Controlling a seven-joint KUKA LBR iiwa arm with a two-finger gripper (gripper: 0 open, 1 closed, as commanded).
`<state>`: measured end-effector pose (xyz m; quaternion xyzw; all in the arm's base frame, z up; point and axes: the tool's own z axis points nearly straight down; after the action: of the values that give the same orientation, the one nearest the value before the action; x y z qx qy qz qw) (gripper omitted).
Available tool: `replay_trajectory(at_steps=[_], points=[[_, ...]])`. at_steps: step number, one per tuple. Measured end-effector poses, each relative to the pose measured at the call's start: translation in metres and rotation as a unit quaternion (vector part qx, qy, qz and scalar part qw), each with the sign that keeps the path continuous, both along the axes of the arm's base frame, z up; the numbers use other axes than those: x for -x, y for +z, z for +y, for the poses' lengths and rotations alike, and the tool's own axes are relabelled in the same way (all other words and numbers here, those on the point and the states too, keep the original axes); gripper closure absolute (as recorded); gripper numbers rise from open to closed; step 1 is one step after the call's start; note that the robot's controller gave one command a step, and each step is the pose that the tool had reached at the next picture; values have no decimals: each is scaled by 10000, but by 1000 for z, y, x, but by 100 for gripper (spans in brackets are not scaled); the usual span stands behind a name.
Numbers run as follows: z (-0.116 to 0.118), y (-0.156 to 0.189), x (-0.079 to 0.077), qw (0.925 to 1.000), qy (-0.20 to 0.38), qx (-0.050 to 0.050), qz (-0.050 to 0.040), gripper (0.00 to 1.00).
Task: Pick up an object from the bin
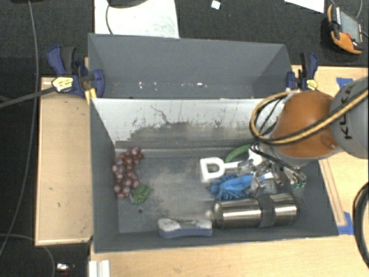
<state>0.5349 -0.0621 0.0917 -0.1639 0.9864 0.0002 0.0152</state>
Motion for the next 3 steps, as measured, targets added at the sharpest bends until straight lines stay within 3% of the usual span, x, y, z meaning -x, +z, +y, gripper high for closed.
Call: replay_trajectory(at_steps=[2,3], points=[[3,-6,-3,10000,-22,11,-46,100],[49,-20,-43,9979,-636,7,97,100]])
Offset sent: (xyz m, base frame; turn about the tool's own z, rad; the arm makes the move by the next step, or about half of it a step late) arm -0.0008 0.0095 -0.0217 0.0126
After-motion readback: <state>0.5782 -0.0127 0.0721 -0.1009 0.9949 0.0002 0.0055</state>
